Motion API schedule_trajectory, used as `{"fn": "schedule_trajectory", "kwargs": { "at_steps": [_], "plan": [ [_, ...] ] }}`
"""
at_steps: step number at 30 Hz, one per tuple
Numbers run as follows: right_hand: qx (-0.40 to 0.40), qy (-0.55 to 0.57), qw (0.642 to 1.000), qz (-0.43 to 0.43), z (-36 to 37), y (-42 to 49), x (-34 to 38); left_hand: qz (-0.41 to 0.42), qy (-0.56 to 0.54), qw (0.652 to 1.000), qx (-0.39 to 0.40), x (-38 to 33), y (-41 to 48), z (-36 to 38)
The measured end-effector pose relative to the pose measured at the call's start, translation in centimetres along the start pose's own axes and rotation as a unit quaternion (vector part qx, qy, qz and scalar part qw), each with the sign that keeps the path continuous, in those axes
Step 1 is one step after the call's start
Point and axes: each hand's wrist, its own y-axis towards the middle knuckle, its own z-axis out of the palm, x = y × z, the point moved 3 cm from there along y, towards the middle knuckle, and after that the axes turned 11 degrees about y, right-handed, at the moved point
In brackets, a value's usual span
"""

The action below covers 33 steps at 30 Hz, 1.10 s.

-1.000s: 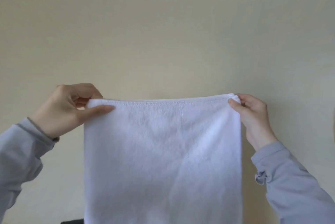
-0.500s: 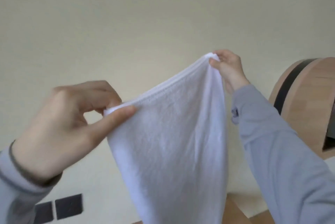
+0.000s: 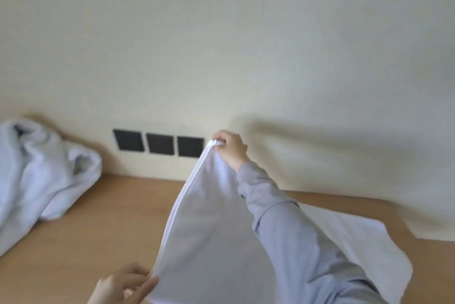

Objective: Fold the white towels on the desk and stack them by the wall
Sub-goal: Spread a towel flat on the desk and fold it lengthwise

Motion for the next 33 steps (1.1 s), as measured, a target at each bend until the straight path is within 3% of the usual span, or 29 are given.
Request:
{"fn": "schedule_trajectory", "kwargs": {
  "at_steps": [3, 5, 9, 12, 15, 18, 21, 26, 33],
  "plan": [
    [0.105, -0.019, 0.993, 0.051, 10.8, -2.3, -4.5, -0.179, -0.08, 0.98, 0.01, 9.5, -1.3, 4.4],
    [0.184, -0.007, 0.982, 0.048, 16.9, -3.7, -5.8, -0.297, -0.134, 0.945, -0.014, 14.6, -2.9, 5.6],
    [0.311, -0.082, 0.946, 0.03, 25.2, -7.7, -7.9, -0.407, -0.188, 0.894, 0.004, 20.3, -5.4, 7.9],
    [0.342, -0.167, 0.925, 0.007, 28.0, -11.3, -10.3, -0.439, -0.158, 0.883, -0.05, 21.0, -5.3, 8.0],
    [0.327, -0.243, 0.912, -0.044, 29.8, -13.4, -12.1, -0.375, 0.017, 0.918, -0.126, 19.4, -3.3, 7.6],
    [0.312, -0.278, 0.905, -0.079, 31.4, -14.3, -12.8, -0.201, 0.158, 0.966, -0.043, 16.2, -0.2, 8.2],
    [0.291, -0.312, 0.896, -0.123, 32.4, -14.6, -13.2, -0.083, 0.212, 0.973, 0.037, 17.0, 0.5, 9.9],
    [0.313, -0.292, 0.873, -0.235, 33.0, -10.7, -13.3, -0.071, 0.219, 0.973, 0.025, 21.5, -2.1, 11.0],
    [0.297, -0.304, 0.886, -0.184, 35.6, -2.8, -12.3, -0.067, 0.232, 0.969, -0.043, 20.6, -0.9, 10.7]
  ]
}}
